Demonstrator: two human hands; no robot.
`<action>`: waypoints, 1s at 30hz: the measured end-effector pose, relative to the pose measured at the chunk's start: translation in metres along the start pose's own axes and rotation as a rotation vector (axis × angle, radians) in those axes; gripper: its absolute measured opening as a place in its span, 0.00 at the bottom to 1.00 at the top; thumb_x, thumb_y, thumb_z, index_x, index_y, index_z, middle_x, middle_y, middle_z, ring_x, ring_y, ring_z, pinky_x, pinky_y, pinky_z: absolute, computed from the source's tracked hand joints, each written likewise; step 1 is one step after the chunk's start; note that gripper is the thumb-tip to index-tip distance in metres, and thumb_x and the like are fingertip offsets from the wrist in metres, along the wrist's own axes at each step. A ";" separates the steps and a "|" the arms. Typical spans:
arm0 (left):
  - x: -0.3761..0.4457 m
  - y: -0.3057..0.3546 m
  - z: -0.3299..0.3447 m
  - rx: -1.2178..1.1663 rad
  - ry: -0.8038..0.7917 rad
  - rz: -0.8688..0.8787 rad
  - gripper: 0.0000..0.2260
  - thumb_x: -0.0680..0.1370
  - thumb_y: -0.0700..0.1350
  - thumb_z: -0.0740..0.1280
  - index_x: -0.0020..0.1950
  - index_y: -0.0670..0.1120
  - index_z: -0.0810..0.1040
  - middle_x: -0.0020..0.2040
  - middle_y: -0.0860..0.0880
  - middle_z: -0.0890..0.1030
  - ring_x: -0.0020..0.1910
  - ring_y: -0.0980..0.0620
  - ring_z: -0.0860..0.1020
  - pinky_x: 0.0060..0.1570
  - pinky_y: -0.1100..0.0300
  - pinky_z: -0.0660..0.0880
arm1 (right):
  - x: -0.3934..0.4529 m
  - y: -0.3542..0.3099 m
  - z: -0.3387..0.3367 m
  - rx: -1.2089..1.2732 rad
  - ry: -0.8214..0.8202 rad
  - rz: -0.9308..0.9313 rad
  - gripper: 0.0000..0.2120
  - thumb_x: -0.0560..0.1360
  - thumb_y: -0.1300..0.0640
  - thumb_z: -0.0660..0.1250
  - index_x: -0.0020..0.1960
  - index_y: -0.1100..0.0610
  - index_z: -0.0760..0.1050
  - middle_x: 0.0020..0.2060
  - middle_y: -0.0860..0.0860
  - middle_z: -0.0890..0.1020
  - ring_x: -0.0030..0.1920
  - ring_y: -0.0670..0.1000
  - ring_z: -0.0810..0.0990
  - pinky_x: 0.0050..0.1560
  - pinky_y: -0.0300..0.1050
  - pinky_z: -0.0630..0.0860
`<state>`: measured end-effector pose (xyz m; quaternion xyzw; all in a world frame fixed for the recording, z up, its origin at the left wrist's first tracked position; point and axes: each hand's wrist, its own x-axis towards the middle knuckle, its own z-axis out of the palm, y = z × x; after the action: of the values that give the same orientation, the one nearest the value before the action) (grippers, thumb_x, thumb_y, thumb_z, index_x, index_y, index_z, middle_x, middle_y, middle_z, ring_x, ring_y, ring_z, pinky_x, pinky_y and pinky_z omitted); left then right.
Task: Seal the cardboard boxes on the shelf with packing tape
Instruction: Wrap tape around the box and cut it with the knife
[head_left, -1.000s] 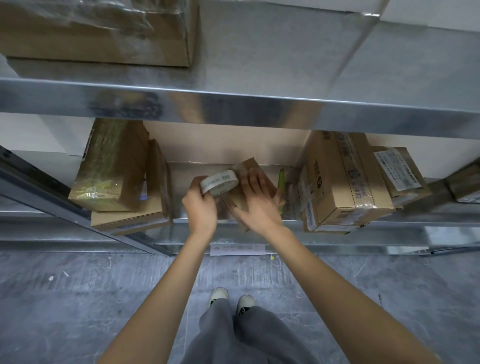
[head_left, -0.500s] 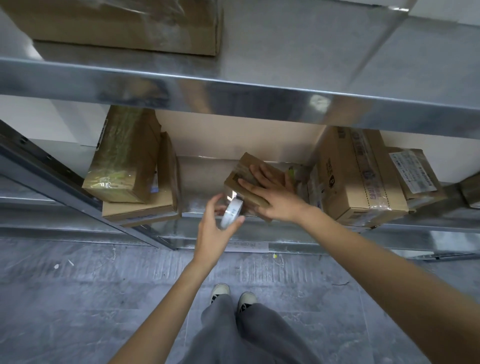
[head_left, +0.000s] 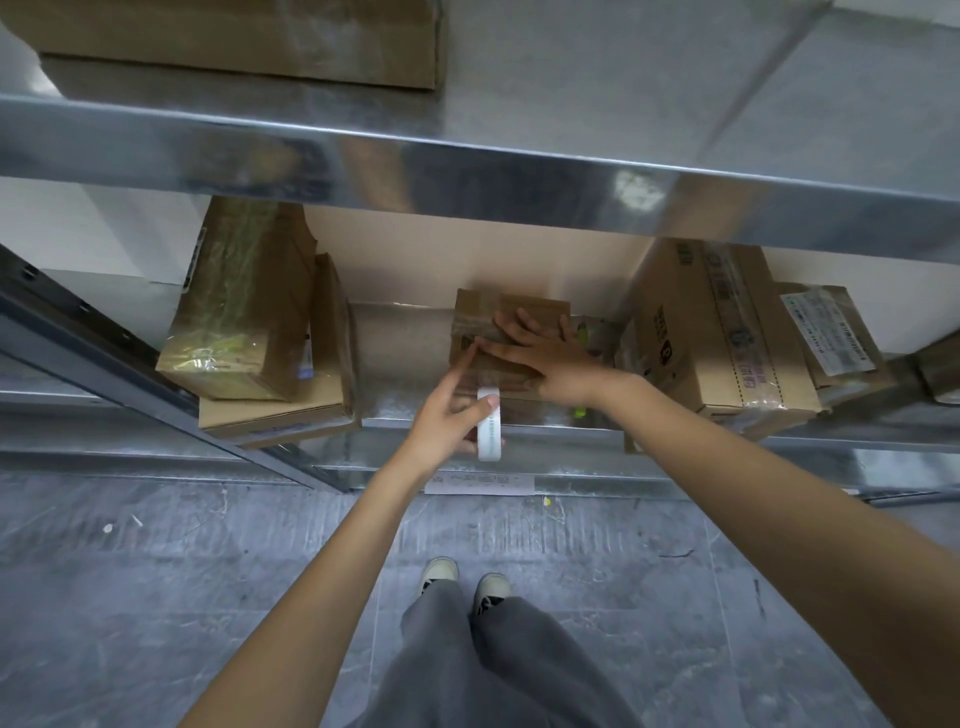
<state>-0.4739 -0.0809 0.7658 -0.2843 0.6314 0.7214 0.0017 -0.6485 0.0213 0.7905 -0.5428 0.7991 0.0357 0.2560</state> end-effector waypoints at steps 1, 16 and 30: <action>0.000 -0.001 -0.002 -0.001 -0.004 -0.017 0.30 0.79 0.48 0.68 0.76 0.63 0.58 0.51 0.43 0.84 0.53 0.49 0.83 0.41 0.57 0.81 | 0.001 -0.001 -0.002 0.022 -0.006 0.012 0.36 0.80 0.59 0.59 0.76 0.34 0.43 0.78 0.44 0.40 0.77 0.52 0.36 0.73 0.65 0.35; 0.002 -0.003 -0.001 0.285 -0.016 0.042 0.24 0.81 0.47 0.65 0.65 0.74 0.61 0.53 0.40 0.79 0.53 0.40 0.79 0.45 0.43 0.81 | -0.002 -0.010 0.016 0.259 0.215 0.130 0.43 0.74 0.65 0.63 0.78 0.39 0.45 0.79 0.44 0.45 0.77 0.47 0.38 0.72 0.55 0.31; 0.013 -0.008 -0.007 0.348 -0.008 0.150 0.29 0.77 0.44 0.70 0.75 0.57 0.64 0.48 0.51 0.77 0.40 0.55 0.71 0.41 0.65 0.76 | -0.013 -0.012 0.101 0.806 0.633 0.728 0.47 0.67 0.22 0.55 0.75 0.53 0.61 0.73 0.54 0.67 0.72 0.58 0.64 0.70 0.60 0.63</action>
<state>-0.4793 -0.0907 0.7529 -0.2288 0.7662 0.6005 -0.0004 -0.5970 0.0614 0.7118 -0.0812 0.9204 -0.3460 0.1628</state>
